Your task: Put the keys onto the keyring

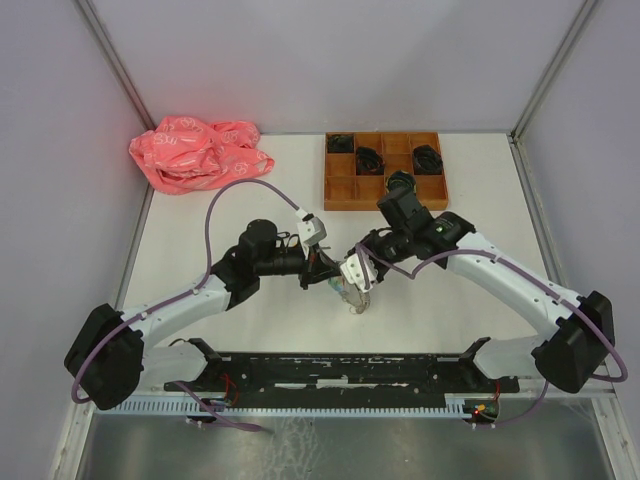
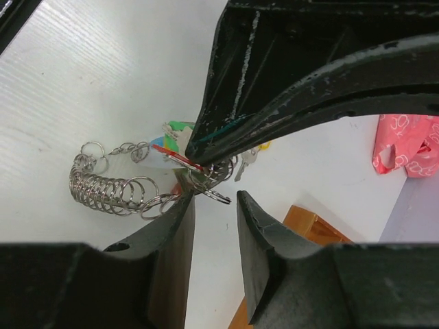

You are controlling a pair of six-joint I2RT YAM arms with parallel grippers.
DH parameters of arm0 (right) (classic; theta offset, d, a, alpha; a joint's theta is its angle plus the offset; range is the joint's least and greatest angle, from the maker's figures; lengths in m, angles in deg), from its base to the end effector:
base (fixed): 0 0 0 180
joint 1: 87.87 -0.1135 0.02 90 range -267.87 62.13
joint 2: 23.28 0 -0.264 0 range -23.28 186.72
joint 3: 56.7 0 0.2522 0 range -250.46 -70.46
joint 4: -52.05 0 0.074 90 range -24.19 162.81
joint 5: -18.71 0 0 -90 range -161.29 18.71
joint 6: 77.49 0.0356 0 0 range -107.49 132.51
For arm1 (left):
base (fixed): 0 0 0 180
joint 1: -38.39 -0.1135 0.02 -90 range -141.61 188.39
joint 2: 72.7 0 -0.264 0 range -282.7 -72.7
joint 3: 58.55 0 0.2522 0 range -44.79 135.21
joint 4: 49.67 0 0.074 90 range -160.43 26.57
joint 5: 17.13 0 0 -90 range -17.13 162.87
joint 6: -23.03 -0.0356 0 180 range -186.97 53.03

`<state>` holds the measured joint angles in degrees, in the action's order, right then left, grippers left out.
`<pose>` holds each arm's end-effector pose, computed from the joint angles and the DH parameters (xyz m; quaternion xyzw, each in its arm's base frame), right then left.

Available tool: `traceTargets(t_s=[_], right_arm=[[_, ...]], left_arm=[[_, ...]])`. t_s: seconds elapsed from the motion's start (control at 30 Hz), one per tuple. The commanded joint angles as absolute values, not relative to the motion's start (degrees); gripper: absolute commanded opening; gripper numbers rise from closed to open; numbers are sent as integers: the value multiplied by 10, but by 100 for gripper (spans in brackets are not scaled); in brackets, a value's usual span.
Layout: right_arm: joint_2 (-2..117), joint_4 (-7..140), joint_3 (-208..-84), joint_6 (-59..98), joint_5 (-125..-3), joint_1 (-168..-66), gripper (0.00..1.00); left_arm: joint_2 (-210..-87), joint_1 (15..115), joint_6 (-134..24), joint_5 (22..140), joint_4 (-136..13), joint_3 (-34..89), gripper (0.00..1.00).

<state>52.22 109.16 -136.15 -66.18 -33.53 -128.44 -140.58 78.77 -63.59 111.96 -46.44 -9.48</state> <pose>0.1884 0.1900 0.3047 -0.8262 0.3657 0.1925 0.3828 0.1814 -0.1837 0.2495 0.4300 0.6476 -0.4596 0.4295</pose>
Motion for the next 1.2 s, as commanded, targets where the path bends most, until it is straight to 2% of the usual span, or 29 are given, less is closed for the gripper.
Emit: traceTargets(t_s=[0.0,0.1,0.27,0.6,0.83,1.17], right_arm=[[524,1112,-1386,-690,-361,-1301,38],[524,1114,-1385,-696,-375,-1308,37],[521,1119,-1384,-694,-382,-1313,29],[500,1092,-1359,-676,-395,-1314,1],[478,1075,-1339,-640,-363,-1310,1],[417,948,-1261,-539,-264,-1275,1]], left_arm=[[-1409,792,-661,1127,-452,-67,3],[-1409,791,-661,1126,-453,-66,3],[-1407,792,-662,1122,-457,-66,3],[-1402,792,-664,1112,-472,-69,3],[-1392,791,-661,1065,-487,-86,3],[-1407,781,-650,1041,-505,-89,3]])
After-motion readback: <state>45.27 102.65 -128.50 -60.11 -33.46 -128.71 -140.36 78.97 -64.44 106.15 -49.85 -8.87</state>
